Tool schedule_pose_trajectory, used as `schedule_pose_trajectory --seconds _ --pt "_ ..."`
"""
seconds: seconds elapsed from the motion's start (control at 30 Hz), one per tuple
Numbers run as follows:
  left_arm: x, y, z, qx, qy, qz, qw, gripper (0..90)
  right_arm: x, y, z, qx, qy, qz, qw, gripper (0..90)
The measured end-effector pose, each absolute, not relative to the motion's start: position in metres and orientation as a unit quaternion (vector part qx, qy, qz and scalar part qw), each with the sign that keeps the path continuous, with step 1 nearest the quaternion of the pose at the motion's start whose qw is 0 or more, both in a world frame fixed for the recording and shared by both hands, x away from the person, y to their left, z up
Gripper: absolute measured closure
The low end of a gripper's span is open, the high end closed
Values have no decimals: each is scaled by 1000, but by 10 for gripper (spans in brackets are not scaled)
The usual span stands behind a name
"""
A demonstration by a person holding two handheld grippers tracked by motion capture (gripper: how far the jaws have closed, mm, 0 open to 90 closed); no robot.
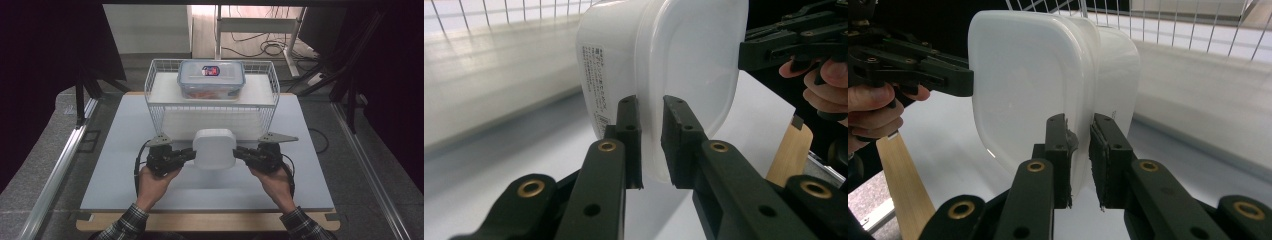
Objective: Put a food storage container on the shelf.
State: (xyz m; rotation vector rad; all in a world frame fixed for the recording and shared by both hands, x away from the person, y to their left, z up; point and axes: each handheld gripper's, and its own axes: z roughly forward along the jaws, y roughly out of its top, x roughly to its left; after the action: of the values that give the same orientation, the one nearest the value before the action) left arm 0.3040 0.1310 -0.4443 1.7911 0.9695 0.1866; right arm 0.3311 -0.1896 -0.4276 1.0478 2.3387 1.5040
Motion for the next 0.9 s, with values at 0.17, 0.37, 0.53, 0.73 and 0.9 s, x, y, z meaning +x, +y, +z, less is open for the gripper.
schedule_pose_trajectory --seconds 0.17,0.37,0.53,0.73,0.9 --pt "306 132 -430 749 397 91 523 794 334 -188 -415 344 781 514 92 783" --pt "308 134 -417 746 393 100 529 794 339 -188 -403 339 778 521 93 783" --pt "311 136 -407 745 387 108 532 794 342 -186 -394 337 775 526 95 783" --pt "313 138 -389 744 380 122 535 795 346 -184 -378 330 771 534 105 782" --pt "318 140 -375 742 376 132 539 795 350 -181 -365 325 768 540 112 782"
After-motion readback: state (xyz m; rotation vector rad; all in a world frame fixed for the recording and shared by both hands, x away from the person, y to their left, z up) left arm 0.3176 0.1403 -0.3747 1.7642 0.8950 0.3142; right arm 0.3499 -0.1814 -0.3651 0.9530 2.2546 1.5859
